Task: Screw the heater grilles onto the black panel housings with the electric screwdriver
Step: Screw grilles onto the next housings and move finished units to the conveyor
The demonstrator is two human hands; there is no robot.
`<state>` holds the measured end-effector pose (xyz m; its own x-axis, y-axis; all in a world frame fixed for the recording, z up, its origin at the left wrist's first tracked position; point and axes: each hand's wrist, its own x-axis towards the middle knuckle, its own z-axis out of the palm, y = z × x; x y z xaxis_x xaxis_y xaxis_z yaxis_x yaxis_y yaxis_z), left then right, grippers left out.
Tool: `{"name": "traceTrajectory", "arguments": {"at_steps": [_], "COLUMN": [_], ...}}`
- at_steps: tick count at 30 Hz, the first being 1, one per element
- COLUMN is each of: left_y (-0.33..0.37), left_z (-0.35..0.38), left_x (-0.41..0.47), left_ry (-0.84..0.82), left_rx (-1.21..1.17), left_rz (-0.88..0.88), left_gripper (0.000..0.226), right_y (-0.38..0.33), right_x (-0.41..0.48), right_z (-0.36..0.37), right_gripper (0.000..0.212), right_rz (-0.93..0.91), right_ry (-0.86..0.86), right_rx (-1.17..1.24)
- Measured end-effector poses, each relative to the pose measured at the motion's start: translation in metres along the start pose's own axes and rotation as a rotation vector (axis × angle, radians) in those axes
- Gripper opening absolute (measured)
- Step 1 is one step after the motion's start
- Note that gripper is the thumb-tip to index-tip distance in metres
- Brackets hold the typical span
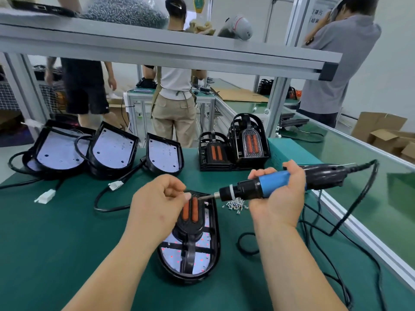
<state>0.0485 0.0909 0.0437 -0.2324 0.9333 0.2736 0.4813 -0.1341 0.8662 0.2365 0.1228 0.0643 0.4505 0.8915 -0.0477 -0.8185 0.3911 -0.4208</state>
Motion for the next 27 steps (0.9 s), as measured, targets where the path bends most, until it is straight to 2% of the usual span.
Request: {"name": "traceTrajectory", "arguments": {"at_steps": [3,7,17,27], "left_y": [0.000,0.008,0.013,0.011], "left_z": [0.006,0.009,0.010,0.013], "left_x": [-0.008,-0.019,-0.024,-0.025], "left_ry": [0.006,-0.039,-0.043,-0.202], "left_rx": [0.134,0.236,0.312,0.479], "left_rz": [0.069,0.136,0.163,0.238], "left_gripper": [0.029,0.036,0.034,0.024], "right_y": [-0.008,-0.009,-0.006,-0.012], "right_x": [0.001,-0.007,-0.014,-0.006], "right_z": [0.003,0.005,0.007,0.006], "right_gripper": [0.018,0.015,0.028,0.027], "right_rz": [-0.009,0.006,0.039,0.086], "right_ry": [-0.041,-0.126,-0.151,-0.138], "right_rx": [0.029,0.013,-0.057,-0.204]}}
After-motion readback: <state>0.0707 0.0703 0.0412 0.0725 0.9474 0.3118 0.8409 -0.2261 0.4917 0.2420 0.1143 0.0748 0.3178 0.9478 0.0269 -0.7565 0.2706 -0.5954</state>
